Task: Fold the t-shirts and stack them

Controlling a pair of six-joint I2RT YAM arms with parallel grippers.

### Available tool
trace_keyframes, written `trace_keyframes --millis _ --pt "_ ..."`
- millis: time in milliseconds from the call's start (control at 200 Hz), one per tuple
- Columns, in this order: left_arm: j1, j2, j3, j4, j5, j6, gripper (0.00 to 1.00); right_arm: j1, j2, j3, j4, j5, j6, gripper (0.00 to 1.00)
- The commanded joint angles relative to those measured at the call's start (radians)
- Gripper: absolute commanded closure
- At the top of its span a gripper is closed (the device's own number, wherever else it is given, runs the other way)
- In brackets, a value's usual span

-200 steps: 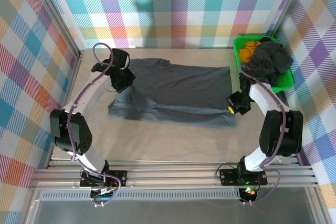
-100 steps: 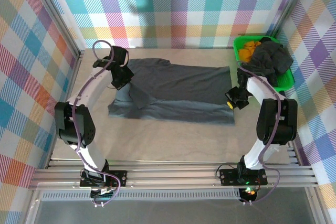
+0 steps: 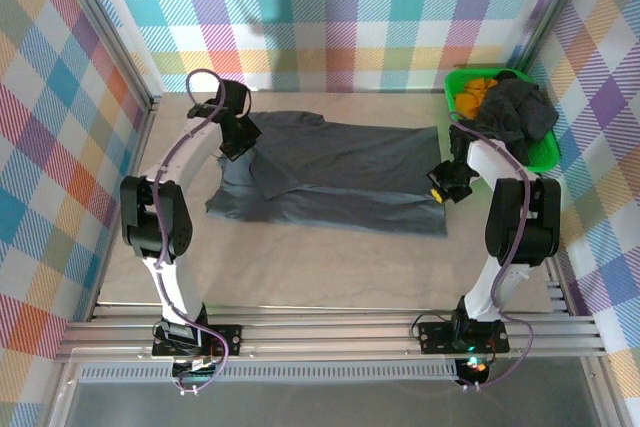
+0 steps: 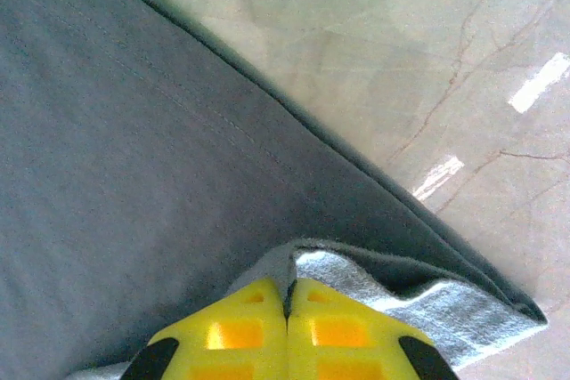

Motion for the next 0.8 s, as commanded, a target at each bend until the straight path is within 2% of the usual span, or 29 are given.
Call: trace_keyframes --millis 0,120,145,235,270,310,415,460,630,795 --pt "0.024 0.04 0.051 0.002 0.006 0.019 1.0 -0.006 0.021 0.035 -0.024 0.019 0.001 1.0" --pt "0.028 0.074 0.088 -0.012 -0.002 0.027 1.0 -0.005 0.036 0.05 -0.032 0.031 0.005 1.0" --pt "0.029 0.082 0.098 -0.02 -0.003 0.028 1.0 -0.006 0.038 0.052 -0.029 0.029 0.001 0.93" --pt "0.031 0.088 0.121 -0.057 -0.032 0.039 0.51 -0.006 0.032 0.069 -0.025 0.019 -0.026 0.69" --pt "0.032 0.075 0.117 -0.071 -0.048 0.043 0.45 -0.005 0.017 0.073 -0.031 0.019 -0.039 0.63" --pt "0.032 0.053 0.097 -0.081 -0.064 0.045 0.43 -0.003 -0.004 0.071 -0.042 0.026 -0.049 0.58" --pt "0.036 -0.033 -0.031 -0.074 -0.101 0.04 0.43 0.003 -0.084 0.016 -0.038 0.021 -0.079 0.51" --pt "0.047 -0.069 -0.109 -0.055 -0.088 0.032 0.46 0.016 -0.117 -0.019 -0.029 0.014 -0.098 0.51" --pt "0.097 -0.111 -0.345 0.034 0.024 -0.026 0.73 0.1 -0.192 -0.174 0.041 -0.044 -0.127 0.7" --pt "0.116 -0.047 -0.404 0.083 0.075 -0.071 0.83 0.118 -0.165 -0.27 0.105 -0.068 -0.128 0.78"
